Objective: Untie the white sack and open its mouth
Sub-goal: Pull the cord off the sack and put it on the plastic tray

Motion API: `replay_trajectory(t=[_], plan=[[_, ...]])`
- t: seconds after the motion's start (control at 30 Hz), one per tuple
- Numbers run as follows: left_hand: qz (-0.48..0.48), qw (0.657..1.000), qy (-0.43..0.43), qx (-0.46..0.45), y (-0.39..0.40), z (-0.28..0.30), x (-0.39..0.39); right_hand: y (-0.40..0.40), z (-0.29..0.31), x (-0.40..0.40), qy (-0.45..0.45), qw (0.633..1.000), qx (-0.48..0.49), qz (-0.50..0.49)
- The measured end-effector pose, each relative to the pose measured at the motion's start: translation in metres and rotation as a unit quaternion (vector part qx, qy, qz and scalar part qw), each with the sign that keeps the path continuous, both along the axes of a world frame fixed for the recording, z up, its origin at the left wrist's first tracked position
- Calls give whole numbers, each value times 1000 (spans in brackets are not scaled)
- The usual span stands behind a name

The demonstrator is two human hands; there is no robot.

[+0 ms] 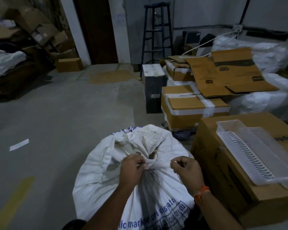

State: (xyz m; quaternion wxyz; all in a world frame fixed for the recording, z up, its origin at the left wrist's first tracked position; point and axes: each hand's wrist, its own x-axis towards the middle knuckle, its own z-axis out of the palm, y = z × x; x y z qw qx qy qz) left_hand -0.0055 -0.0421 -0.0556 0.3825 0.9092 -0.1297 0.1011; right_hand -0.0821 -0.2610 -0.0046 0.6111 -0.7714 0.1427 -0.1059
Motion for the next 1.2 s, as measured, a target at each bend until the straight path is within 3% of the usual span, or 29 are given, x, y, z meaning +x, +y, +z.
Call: replay_trajectory(t=[0.17, 0.37, 0.47, 0.53, 0.8, 1.1, 1.2], plan=[[60, 994, -6, 89, 17, -4, 10, -11, 8, -6, -8, 999, 9, 30], [-194, 980, -50, 2, -34, 23, -15, -14, 6, -11, -7, 999, 15, 30], [-136, 987, -40, -76, -39, 14, -7, -17, 9, -18, -13, 999, 7, 32], [-115, 990, -33, -77, -39, 10, -1, -26, 15, -25, -21, 1000, -7, 21], [-95, 994, -42, 32, -45, 25, 12, -58, 31, -40, -46, 999, -16, -7], [-192, 979, -5, 69, -61, 65, 30, -81, 22, -38, -15, 998, -59, -26], [-212, 968, -46, 128, -63, 77, 35, -84, 23, -36, -9, 996, -81, -33]])
